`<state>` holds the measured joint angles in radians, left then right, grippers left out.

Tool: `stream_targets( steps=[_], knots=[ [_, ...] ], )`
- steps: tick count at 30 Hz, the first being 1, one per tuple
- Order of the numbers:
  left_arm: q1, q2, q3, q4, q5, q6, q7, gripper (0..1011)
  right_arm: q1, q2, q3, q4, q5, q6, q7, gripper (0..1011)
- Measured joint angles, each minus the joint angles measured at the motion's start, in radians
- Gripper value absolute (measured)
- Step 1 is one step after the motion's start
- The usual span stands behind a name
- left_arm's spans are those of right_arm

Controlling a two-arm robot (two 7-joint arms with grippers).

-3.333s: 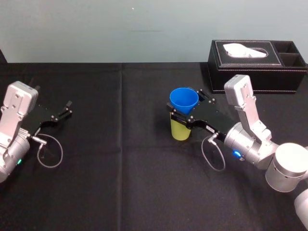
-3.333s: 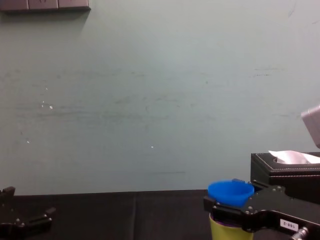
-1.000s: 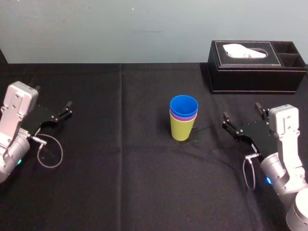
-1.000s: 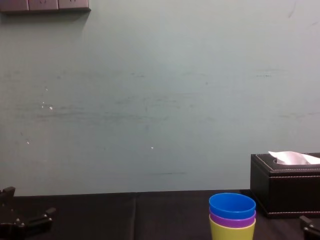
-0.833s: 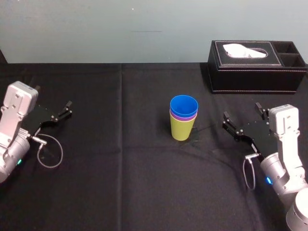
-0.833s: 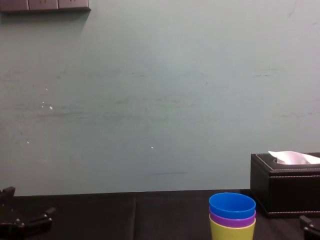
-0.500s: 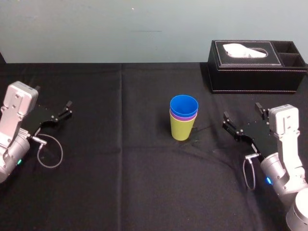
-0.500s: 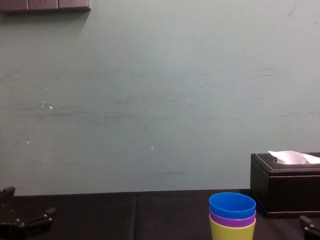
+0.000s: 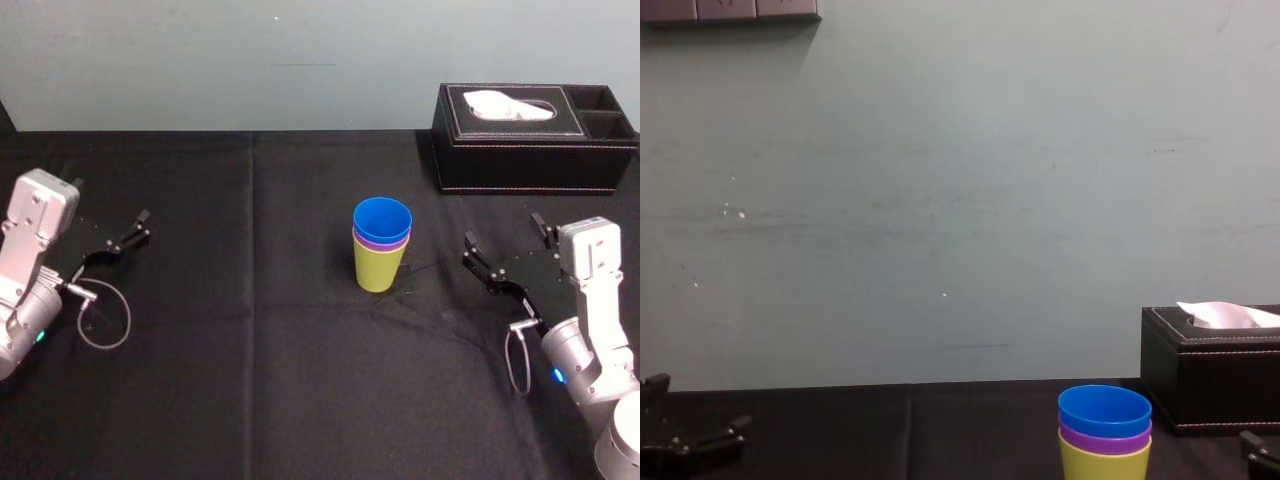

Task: Stack the three plastic cups sequentially using one hand.

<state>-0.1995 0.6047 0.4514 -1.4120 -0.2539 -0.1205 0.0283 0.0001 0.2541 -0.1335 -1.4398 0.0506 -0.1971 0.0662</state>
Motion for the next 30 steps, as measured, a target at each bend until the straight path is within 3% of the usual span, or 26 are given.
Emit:
stream_targets(
  steps=[30],
  knots=[
    [0.0,0.0,0.0,0.0,0.0,0.0,0.0,1011,0.0,0.0,0.0,0.0,0.0,0.0,-0.001,1000]
  ],
)
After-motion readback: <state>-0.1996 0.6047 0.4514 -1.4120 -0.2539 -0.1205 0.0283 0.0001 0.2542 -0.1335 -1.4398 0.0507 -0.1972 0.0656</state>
